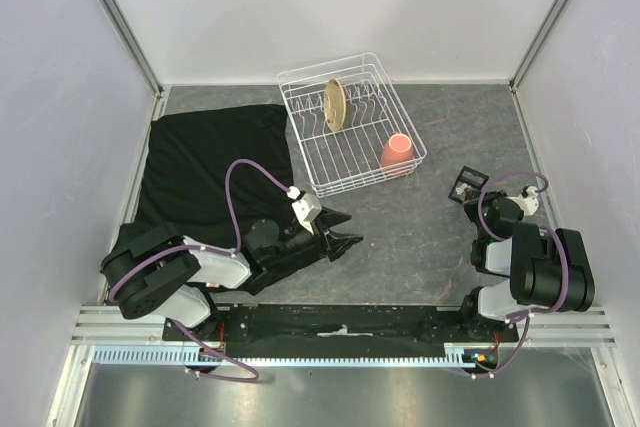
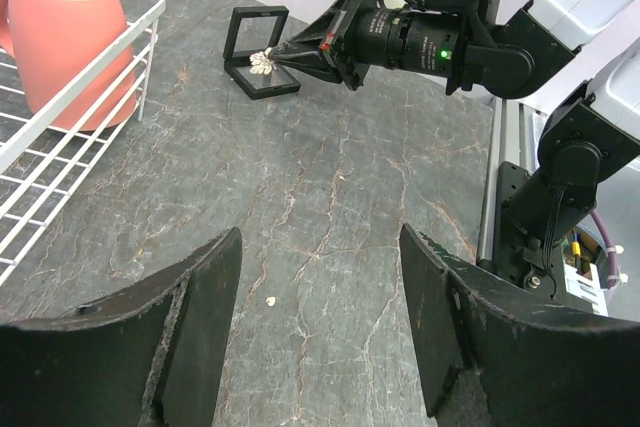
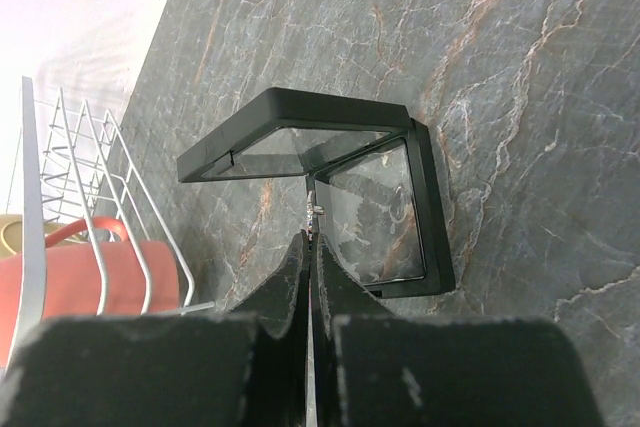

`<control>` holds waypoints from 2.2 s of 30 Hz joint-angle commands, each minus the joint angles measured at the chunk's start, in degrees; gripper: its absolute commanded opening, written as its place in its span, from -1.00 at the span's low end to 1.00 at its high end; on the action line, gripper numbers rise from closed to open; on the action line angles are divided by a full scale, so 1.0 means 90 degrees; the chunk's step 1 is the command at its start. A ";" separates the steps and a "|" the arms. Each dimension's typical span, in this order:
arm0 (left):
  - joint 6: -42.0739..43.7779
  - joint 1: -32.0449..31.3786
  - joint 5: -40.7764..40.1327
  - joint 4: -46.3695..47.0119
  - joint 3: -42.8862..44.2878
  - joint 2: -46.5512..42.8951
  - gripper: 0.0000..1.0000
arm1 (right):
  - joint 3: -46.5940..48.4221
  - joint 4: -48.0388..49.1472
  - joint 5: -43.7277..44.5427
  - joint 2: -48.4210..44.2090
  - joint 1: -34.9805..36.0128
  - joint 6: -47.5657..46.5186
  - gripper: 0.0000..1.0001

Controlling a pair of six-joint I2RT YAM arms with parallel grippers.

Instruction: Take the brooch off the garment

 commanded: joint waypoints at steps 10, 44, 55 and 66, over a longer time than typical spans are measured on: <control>-0.0184 0.0004 0.0184 0.1043 0.0055 0.0036 0.41 | 0.0415 -0.0011 0.0107 0.0186 -0.0028 0.0076 -0.91; -0.1208 0.0101 -0.0387 -0.6277 0.2514 -0.3174 0.45 | 0.2923 -0.8768 0.1754 -0.3652 0.1160 -0.1954 0.38; -0.2790 0.0121 -0.1397 -0.8604 0.2096 -0.6173 0.55 | 0.4977 -1.0688 0.0882 -0.4202 0.5389 -0.2629 0.76; -0.2841 0.0121 -0.2647 -0.9563 0.2837 -0.7543 0.84 | 0.5777 -1.0754 0.0194 -0.5477 0.5431 -0.2512 0.96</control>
